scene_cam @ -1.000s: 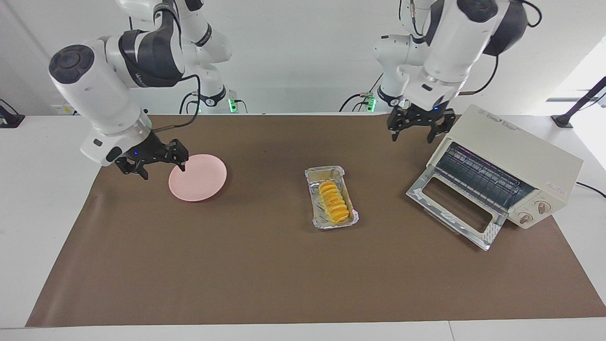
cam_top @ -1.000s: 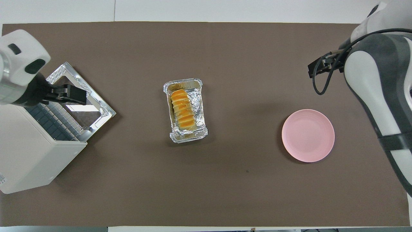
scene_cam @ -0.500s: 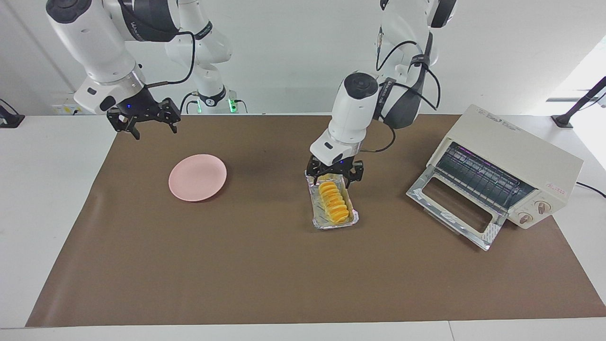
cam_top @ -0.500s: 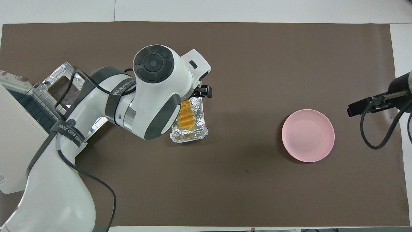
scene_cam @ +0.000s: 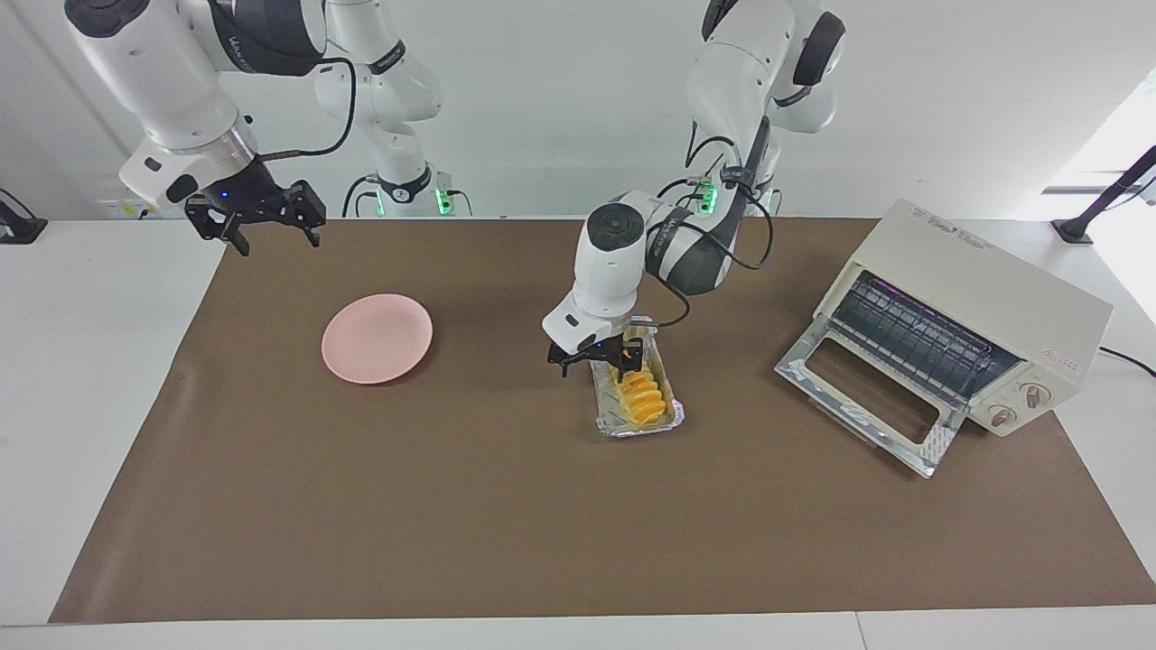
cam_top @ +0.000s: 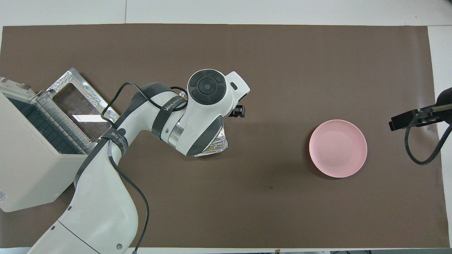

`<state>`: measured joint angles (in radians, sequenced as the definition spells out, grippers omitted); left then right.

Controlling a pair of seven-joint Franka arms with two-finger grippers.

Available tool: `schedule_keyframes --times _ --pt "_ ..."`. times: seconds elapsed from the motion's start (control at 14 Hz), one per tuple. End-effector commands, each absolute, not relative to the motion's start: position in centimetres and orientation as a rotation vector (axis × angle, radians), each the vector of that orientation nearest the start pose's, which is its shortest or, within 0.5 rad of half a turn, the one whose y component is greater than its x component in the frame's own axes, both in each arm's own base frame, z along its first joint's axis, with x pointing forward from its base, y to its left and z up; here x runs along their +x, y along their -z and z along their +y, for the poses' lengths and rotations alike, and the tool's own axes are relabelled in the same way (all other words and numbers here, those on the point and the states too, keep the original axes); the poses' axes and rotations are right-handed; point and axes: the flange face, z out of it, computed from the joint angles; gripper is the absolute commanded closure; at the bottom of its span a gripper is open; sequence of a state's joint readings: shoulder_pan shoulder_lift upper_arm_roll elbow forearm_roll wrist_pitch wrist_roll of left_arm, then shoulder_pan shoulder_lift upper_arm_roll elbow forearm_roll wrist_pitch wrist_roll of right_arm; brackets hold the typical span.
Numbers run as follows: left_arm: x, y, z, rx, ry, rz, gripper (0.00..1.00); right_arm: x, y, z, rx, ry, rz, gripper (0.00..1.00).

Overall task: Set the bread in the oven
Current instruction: 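Reach the left gripper to the foil tray and grasp its rim, then carry the foil tray with the left gripper into the open oven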

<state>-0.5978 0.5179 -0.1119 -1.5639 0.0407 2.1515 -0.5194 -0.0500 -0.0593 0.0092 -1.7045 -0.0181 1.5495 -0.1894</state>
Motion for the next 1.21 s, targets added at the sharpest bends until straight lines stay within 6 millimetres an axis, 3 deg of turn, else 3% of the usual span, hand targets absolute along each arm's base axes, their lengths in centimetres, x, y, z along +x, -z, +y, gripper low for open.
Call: schedule_keyframes --times 0.0,0.79,0.93,1.07,1.14 --pt "53.7 -34.2 -45.1 -3.175 0.120 0.307 0.00 52.8 -59.3 -2.7 -3.150 -0.141 -0.246 0.00" --pt "52.0 -32.4 -44.6 -3.143 0.049 0.302 0.00 52.4 -59.3 -2.0 -3.144 -0.167 -0.272 0.00" --pt "51.9 -32.4 -44.7 -3.147 0.051 0.276 0.17 52.4 -59.3 -2.0 -3.144 -0.167 -0.269 0.00" --pt "52.0 -32.4 -44.6 -3.148 0.053 0.274 0.50 52.4 -59.3 -2.0 -3.144 -0.167 -0.269 0.00" --pt "52.0 -32.3 -44.6 -3.146 0.049 0.274 0.82 52.4 -59.3 -2.0 -3.144 -0.167 -0.269 0.00"
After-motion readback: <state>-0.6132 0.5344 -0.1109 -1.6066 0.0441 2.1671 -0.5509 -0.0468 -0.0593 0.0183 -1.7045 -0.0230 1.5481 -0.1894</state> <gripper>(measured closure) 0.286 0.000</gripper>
